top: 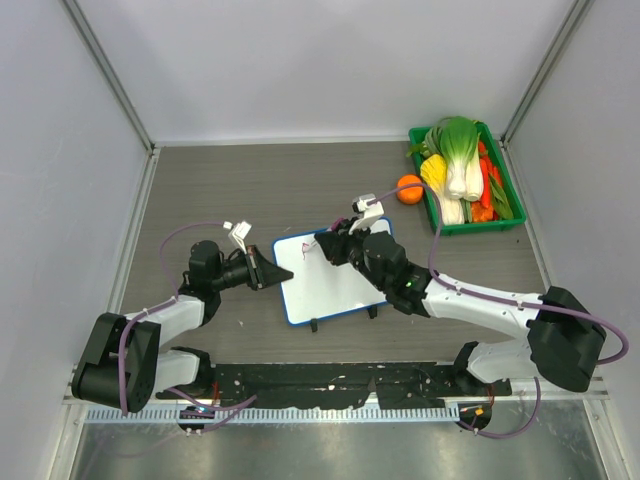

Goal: Write a sentence on the whiteboard
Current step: Write with the whiteboard marker on the whiteboard.

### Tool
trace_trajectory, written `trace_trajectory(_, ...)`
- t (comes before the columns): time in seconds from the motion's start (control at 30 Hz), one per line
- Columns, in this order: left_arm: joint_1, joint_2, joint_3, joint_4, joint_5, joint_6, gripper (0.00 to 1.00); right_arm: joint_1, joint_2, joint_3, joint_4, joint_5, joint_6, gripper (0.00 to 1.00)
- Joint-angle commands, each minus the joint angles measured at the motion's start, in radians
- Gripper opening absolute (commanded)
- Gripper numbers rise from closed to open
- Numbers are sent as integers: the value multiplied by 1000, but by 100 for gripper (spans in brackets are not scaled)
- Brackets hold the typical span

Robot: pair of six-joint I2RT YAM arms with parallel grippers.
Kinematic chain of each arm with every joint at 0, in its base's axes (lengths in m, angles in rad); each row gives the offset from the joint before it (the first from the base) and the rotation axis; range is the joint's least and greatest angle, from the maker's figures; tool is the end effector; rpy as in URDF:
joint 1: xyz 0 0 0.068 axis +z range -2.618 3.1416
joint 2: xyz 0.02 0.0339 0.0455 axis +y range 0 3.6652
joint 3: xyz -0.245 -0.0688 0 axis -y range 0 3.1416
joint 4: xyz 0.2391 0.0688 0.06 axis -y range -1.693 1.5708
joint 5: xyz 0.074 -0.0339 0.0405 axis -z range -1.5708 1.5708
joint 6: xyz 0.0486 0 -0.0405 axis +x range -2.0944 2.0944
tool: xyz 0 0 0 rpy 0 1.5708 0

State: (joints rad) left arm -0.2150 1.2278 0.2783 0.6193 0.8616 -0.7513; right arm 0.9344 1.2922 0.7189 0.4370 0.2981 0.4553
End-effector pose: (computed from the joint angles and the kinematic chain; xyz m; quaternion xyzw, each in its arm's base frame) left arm 0.2125 -0.0841 0.1505 0.0382 0.7772 -0.5463 0.3098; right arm 0.1930 0.2371 0.2534 -0.0820 0.7471 0.3302 0.5710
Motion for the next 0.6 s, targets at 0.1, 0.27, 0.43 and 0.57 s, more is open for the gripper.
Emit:
trace_trajectory(0.1,3,2,5,-73,-108,86,0,-3,4,-12,-26,50,5,1)
trace_trajectory(0.27,3,9,6,-72,-108,86,0,-3,-25,-24,-53,79,-17,1)
trace_trajectory(0.43,3,9,6,-72,-107,86,0,-3,-37,-47,-66,88,-20,1)
trace_trajectory(0.57,3,9,6,-72,-108,86,0,-3,-56,-59,-75,88,-21,1)
